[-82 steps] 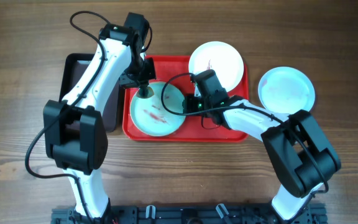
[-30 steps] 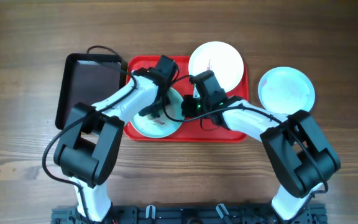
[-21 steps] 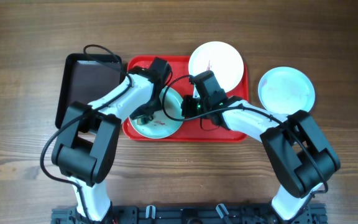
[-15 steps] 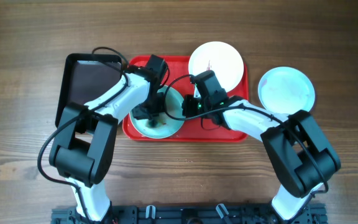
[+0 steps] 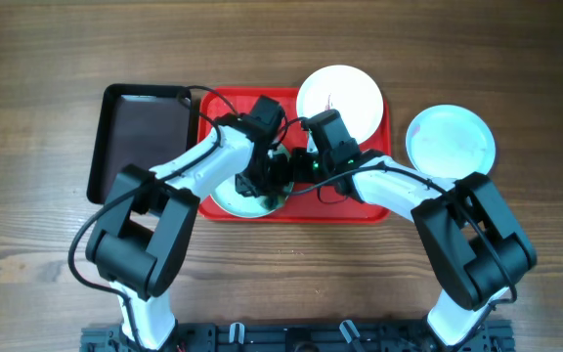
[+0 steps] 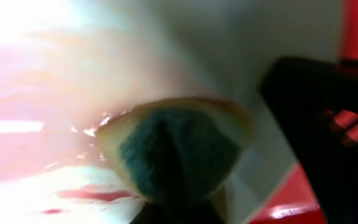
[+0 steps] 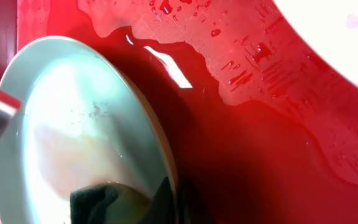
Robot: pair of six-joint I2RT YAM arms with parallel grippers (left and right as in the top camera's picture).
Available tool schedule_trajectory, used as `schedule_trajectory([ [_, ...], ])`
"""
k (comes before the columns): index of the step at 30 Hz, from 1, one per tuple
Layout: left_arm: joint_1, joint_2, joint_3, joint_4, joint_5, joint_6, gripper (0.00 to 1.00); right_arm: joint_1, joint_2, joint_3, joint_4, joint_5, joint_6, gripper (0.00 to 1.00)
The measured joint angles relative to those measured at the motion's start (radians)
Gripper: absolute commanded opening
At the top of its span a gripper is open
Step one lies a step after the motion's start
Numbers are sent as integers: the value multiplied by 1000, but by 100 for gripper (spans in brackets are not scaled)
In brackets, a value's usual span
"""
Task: Clean dirty plates on tray and stack at the side
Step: 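Scrub the plate with the sponge while the right gripper pins its rim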
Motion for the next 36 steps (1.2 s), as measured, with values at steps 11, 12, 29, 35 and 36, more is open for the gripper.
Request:
schedule_trajectory([
  [11, -42, -29, -66, -17, -562, -407, 4, 6, 0, 0, 5, -3, 12, 4],
  [12, -42, -33, -85, 6, -611, -432, 4, 6, 0, 0, 5, -3, 12, 4],
  [29, -18, -16, -151, 352, -811, -59, 4, -3, 0, 0, 5, 6, 31, 4],
  [35, 16, -16, -102, 315, -669, 84, 4, -3, 0, 1, 5, 6, 31, 4],
  [36, 21, -16, -93, 303, -642, 95, 4, -3, 0, 1, 5, 7, 31, 4],
])
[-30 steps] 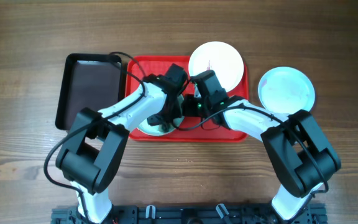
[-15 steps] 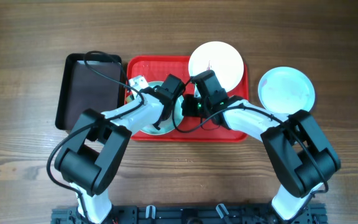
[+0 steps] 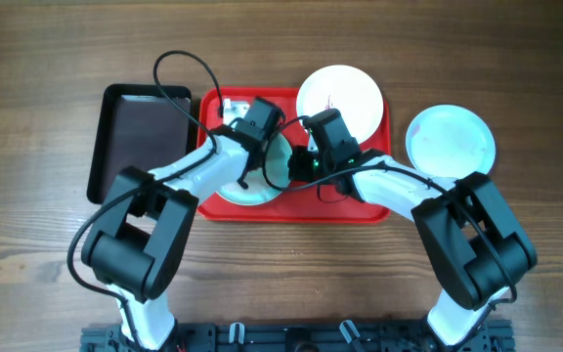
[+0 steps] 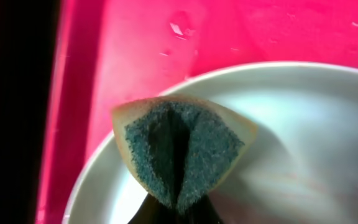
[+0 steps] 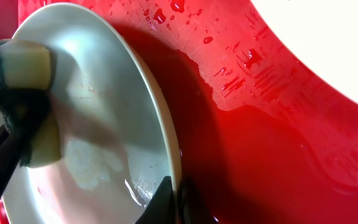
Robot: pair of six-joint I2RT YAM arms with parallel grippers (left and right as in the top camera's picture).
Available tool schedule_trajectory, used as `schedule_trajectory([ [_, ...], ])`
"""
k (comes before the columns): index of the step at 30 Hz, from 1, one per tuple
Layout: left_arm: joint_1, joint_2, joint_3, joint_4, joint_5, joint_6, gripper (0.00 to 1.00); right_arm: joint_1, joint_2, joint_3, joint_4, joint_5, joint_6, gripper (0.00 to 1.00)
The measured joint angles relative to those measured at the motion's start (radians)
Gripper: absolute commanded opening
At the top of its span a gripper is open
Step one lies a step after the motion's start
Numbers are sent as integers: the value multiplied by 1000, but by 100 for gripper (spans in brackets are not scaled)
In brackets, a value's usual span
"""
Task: Clean dirty plates on tray and stack at the side
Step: 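Scrub the plate with the sponge while the right gripper pins its rim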
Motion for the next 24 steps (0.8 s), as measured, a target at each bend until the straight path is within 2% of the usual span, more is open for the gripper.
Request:
schedule_trajectory([
  [7, 77, 0, 52, -48, 333, 51, 4, -1, 0, 0, -1, 3, 0, 4],
  [11, 129, 8, 51, -31, 655, 55, 4, -1, 0, 0, 0, 3, 0, 4],
  [12, 138, 19, 44, -18, 782, 56, 4, -1, 0, 0, 0, 3, 0, 4],
  [14, 140, 34, 34, 6, 894, 56, 4, -1, 0, 0, 0, 3, 0, 4],
  [18, 138, 56, 21, 53, 1013, 58, 4, -1, 0, 1, -1, 3, 0, 4],
  [24, 137, 59, 16, 81, 983, -12, 4, -2, 0, 1, -1, 3, -1, 4],
])
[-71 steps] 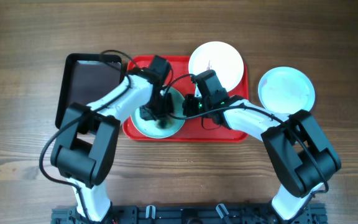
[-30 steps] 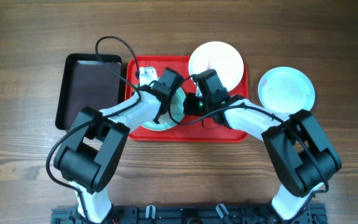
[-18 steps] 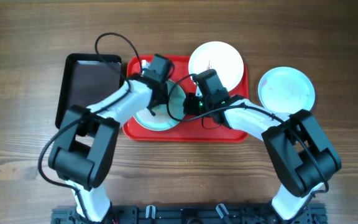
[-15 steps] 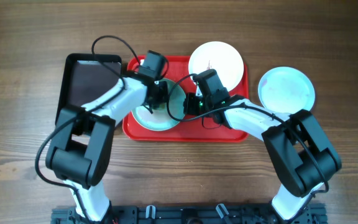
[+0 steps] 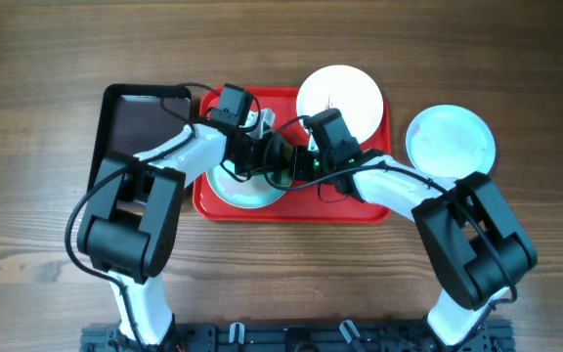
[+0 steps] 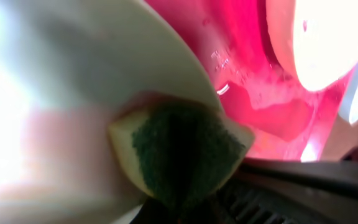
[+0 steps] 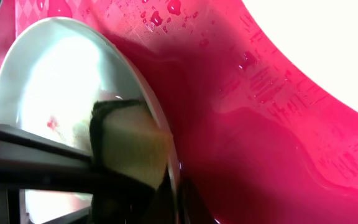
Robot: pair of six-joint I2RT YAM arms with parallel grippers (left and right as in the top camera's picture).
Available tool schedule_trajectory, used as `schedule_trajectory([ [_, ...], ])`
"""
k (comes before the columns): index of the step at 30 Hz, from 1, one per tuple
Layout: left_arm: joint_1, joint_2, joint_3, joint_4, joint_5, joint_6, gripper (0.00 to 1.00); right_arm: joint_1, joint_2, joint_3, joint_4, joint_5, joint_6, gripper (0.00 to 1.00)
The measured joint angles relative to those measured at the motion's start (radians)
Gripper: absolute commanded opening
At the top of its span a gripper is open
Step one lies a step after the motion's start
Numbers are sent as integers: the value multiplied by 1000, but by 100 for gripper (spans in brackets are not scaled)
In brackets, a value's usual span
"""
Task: Clean dirty plates on tray and stack at the side
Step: 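Scrub the plate with the sponge while the right gripper pins its rim, then continue wiping the plate surface with the sponge in circular strokes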
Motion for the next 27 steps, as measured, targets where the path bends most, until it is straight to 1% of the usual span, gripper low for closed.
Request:
schedule_trajectory([
  [3, -8, -14, 7, -12, -95, -78, 4, 0, 0, 0, 0, 0, 0, 4],
  [4, -9, -21, 13, -20, -149, -113, 4, 0, 0, 0, 0, 0, 0, 4],
  [5, -5, -31, 24, -35, -242, -170, 4, 0, 0, 0, 0, 0, 0, 4],
  [7, 6, -39, 32, -59, -336, -216, 4, 0, 0, 0, 0, 0, 0, 4],
  [12, 50, -56, 45, -151, -536, -271, 4, 0, 0, 0, 0, 0, 0, 4],
  [15, 55, -61, 48, -204, -602, -281, 4, 0, 0, 0, 0, 0, 0, 4],
  [19, 54, -61, 58, -288, -646, -283, 4, 3, 0, 0, 0, -10, -2, 4],
  [22, 56, -64, 59, -348, -641, -251, 4, 12, 0, 0, -1, -20, -5, 4],
  [24, 64, -65, 59, -364, -602, -195, 4, 11, 0, 0, -2, -23, -11, 4],
  [27, 89, -65, 58, -380, -478, -91, 4, 11, 0, 0, -3, -23, -12, 4],
])
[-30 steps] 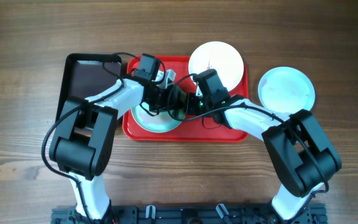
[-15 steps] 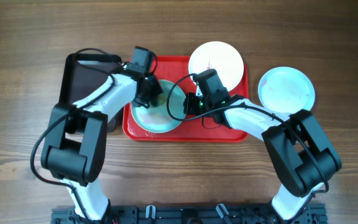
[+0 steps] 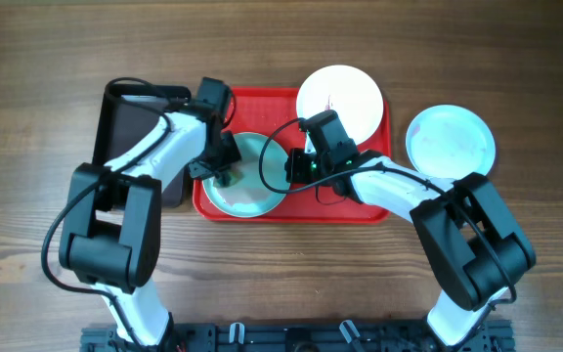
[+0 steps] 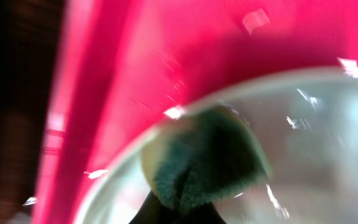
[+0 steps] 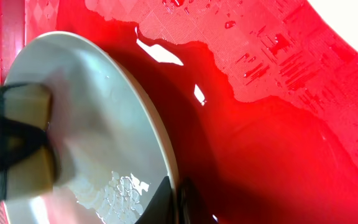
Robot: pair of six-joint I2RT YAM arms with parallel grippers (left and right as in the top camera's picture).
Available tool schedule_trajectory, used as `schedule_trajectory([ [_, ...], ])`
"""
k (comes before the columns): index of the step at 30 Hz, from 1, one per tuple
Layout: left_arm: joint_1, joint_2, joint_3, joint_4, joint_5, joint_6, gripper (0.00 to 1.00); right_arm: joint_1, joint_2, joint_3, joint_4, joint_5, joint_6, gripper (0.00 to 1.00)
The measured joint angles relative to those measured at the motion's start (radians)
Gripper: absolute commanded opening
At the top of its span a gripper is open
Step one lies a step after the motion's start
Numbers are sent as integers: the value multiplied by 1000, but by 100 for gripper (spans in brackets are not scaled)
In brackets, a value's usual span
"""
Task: Clean dirty plates on tray and stack at the side
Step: 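Continue wiping the plate surface with the sponge in circular strokes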
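Note:
A pale green plate (image 3: 252, 181) stands tilted in the left half of the wet red tray (image 3: 360, 210). My right gripper (image 5: 174, 198) is shut on its right rim (image 5: 160, 143), holding it up. My left gripper (image 4: 178, 211) is shut on a yellow sponge with a dark green scrub face (image 4: 204, 155), pressed on the plate's inner left side (image 5: 23, 118). Soapy water lies near the plate's bottom (image 5: 120, 190). A white plate (image 3: 340, 98) lies at the tray's back right.
A black tray (image 3: 130, 137) lies left of the red one, under my left arm. A pale blue plate (image 3: 450, 140) rests on the wooden table to the right of the red tray. Water pools on the red tray floor (image 5: 278, 68).
My left gripper has moved with the sponge from the plate's right side, beside my right gripper, over to its left edge. The right gripper still holds the rim.
The right gripper held the green plate's rim throughout. The sponge in my left gripper was at the plate's lower part, then at its upper left, then at the right side by the rim, and now at the left edge.

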Motion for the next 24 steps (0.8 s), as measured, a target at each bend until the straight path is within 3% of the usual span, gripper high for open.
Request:
schedule_trajectory([
  [5, 5, 14, -24, 14, 304, 108, 4, 0, 0, 0, 0, 0, 0, 4],
  [11, 2, 41, -48, 140, 473, 122, 4, 0, 0, 0, 0, 0, 0, 4],
  [19, -10, 51, -52, 325, 427, 43, 4, 0, 0, 0, 0, 0, -3, 4],
  [24, -24, 26, -29, 271, 210, -113, 4, 0, 0, 0, 0, 0, -4, 4],
])
